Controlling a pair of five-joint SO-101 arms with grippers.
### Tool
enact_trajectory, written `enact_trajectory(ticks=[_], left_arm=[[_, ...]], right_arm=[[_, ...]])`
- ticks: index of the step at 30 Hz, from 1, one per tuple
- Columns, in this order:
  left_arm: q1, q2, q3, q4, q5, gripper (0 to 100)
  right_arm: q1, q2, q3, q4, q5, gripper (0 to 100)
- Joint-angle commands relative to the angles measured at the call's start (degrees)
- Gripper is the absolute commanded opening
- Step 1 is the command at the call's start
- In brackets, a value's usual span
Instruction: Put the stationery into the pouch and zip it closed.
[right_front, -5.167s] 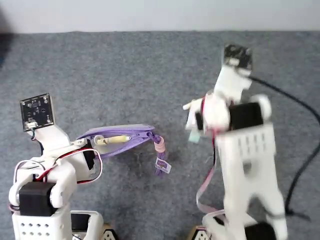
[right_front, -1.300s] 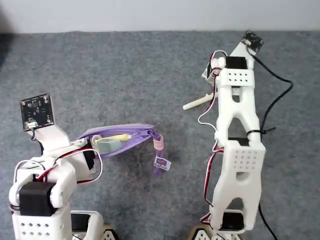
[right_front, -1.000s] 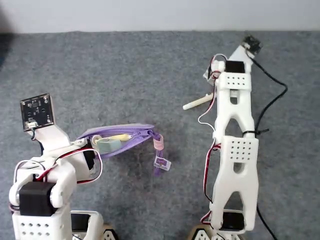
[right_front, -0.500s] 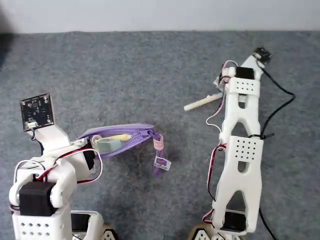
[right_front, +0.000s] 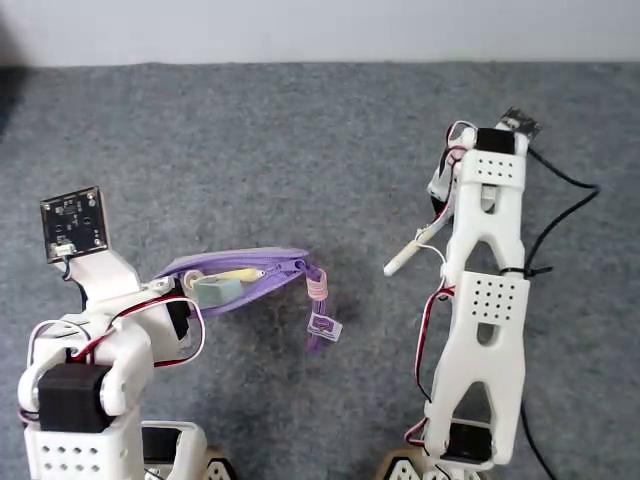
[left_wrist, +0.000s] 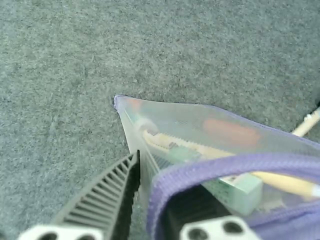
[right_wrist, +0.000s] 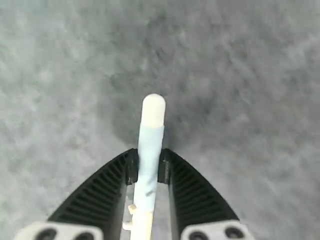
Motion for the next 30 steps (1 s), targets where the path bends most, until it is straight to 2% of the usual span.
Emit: enact_trajectory(ticks=[1, 8, 11, 17, 21, 30], left_arm=[[0.6, 0.1, -0.5, -1.1, 0.4, 1], [0.6, 0.9, -0.7, -0.9, 0.4, 1], [0.6, 5.3, -2.1, -0.1, 0.5, 1], [0.6, 17.7, -13.9, 3.2, 0.8, 1], [0.6, 22.9, -19.1, 3.1, 2.7, 1], [9.1, 28.1, -20.6, 1.8, 6.2, 1]], right_arm=[[-0.4, -8.7, -0.5, 5.5, 1.8, 0.8], [-2.6, -22.3, 1.4, 5.7, 3.4, 0.7], [-5.5, -31.6, 9.3, 5.7, 3.4, 0.7], [-12.5, -53.6, 30.2, 5.3, 3.0, 0.7], [-17.4, -66.2, 35.9, 5.2, 2.9, 0.7], [-30.2, -85.0, 37.1, -4.6, 2.9, 0.7]])
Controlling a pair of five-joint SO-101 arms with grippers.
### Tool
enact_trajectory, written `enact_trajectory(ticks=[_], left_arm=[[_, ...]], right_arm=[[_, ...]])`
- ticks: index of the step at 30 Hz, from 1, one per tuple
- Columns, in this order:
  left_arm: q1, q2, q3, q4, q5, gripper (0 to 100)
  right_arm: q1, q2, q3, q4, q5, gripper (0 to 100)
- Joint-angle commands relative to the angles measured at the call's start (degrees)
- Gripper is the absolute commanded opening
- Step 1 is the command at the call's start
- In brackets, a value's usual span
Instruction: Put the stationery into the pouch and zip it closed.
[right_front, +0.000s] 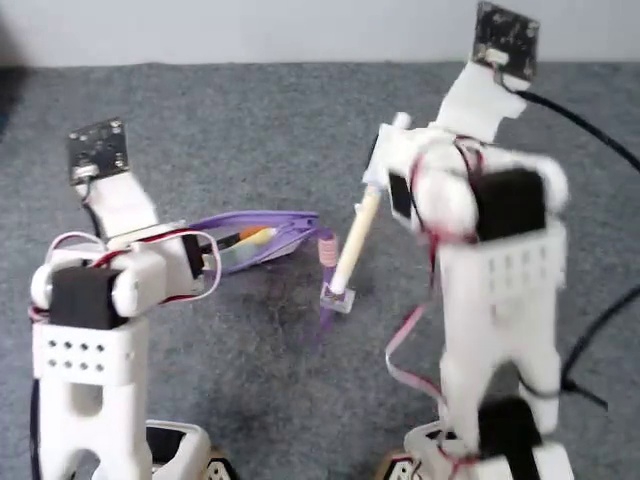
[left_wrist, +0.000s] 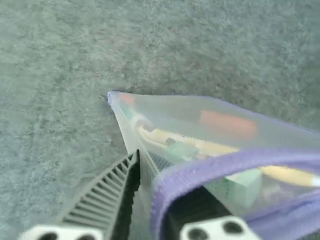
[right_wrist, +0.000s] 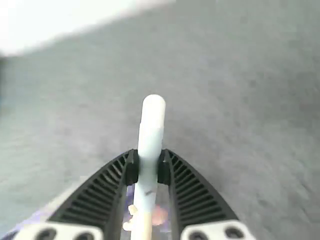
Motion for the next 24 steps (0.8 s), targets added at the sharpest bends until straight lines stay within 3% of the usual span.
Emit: enact_trajectory(ticks=[1, 8, 13, 20, 24], left_arm=[[2.9, 1.8, -1.7, -1.7, 1.4, 1], [3.2, 2.2, -1.6, -3.2, 1.4, 1], [3.2, 2.2, -1.7, -3.3, 1.4, 1], [3.2, 2.2, -1.7, -3.3, 1.4, 1], [2.9, 2.2, -1.7, -3.3, 1.4, 1]], right_arm=[[-6.5, -7.1, 0.0, -5.4, -0.4, 0.7], [-16.9, -10.6, 1.7, -18.7, -2.6, 0.7], [-17.1, -10.7, 9.1, -25.2, -2.3, 0.7], [-17.1, -10.9, 21.5, -45.0, 5.9, 0.7], [-17.2, -13.4, 26.9, -48.6, 7.1, 0.7]])
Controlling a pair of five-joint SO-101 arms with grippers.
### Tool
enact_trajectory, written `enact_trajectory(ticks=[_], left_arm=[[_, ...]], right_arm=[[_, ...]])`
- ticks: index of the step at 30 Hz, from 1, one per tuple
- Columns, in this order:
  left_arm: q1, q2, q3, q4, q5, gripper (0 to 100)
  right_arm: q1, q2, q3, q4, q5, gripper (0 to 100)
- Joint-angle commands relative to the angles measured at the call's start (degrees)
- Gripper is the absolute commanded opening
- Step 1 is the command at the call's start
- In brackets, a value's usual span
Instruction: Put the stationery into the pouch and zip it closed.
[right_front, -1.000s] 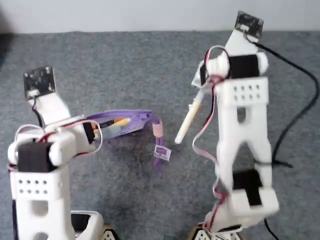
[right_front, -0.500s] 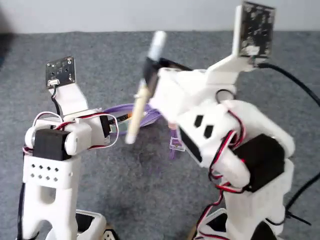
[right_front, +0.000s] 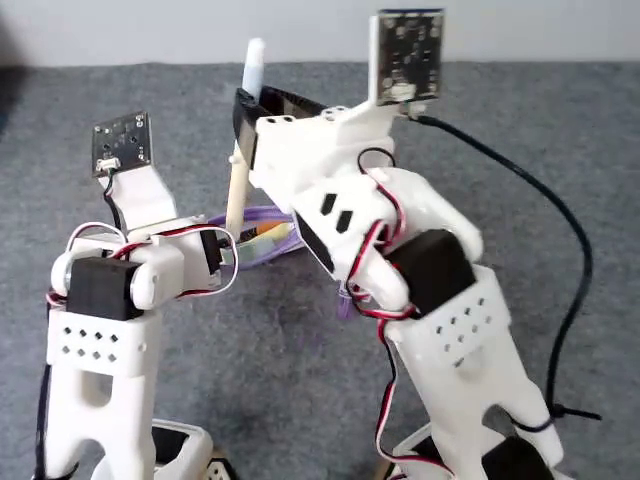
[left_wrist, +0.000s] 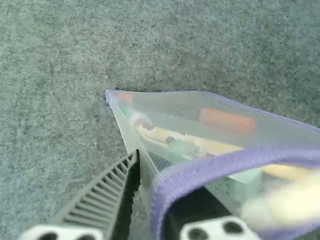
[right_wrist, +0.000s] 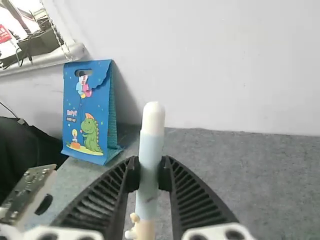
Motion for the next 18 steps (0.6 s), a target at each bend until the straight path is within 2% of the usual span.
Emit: enact_trajectory(ticks=[1, 7, 10, 14, 18], left_arm=[[0.7, 0.7, -1.6, -1.2, 0.5, 1], [0.7, 0.7, -1.6, -1.2, 0.5, 1], [0.7, 0.7, -1.6, -1.2, 0.5, 1], [0.7, 0.7, -1.6, -1.2, 0.5, 1], [0.7, 0.7, -1.5, -1.2, 0.5, 1]], right_arm=[[-0.6, -5.2, 3.9, -3.6, 2.4, 0.7], [-0.5, -18.2, 18.7, -8.7, 4.0, 0.7], [-0.7, -25.3, 30.7, -18.6, 10.0, 0.7], [-0.9, -31.9, 46.1, -37.1, 16.6, 0.7], [-5.1, -35.4, 55.2, -46.5, 20.0, 0.7]])
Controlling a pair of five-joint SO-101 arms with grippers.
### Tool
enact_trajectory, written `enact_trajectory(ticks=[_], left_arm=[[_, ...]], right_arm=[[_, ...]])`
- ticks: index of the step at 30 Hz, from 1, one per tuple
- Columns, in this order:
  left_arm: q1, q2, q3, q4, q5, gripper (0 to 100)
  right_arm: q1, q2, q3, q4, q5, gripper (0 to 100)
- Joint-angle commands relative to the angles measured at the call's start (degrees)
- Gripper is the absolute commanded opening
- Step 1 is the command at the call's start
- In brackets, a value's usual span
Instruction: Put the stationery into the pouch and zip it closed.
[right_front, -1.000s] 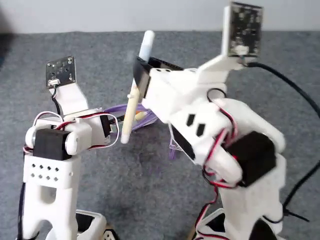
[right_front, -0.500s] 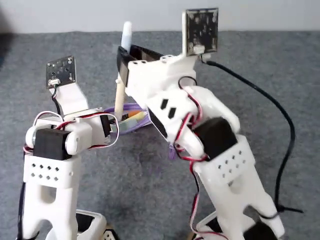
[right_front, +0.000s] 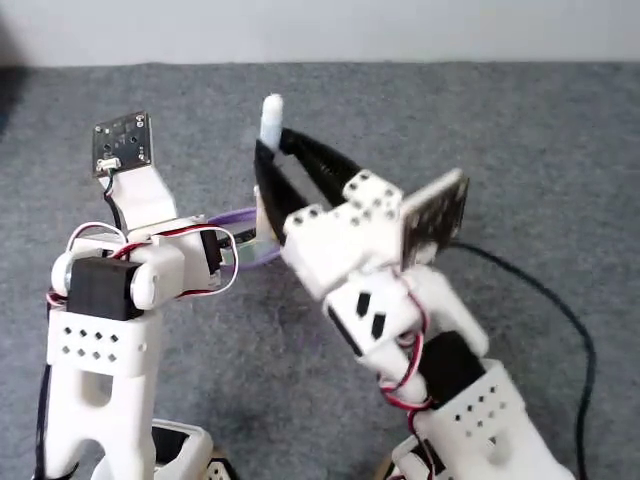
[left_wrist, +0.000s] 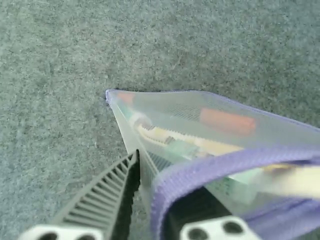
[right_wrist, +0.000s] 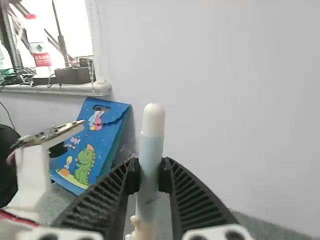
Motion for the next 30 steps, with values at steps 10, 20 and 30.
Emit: enact_trajectory(ticks=[10, 20, 30], left_arm=[[0.7, 0.7, -1.5, -1.1, 0.5, 1], [0.6, 0.7, -1.4, -1.1, 0.6, 1], [0.6, 0.7, -1.4, -1.1, 0.6, 1]], right_arm=[[-5.4, -3.9, 12.3, -18.7, 2.9, 0.7], [-6.3, -3.9, 11.3, -20.3, 2.9, 0.7], [-6.3, 0.4, 8.1, -22.2, 2.8, 0.8]])
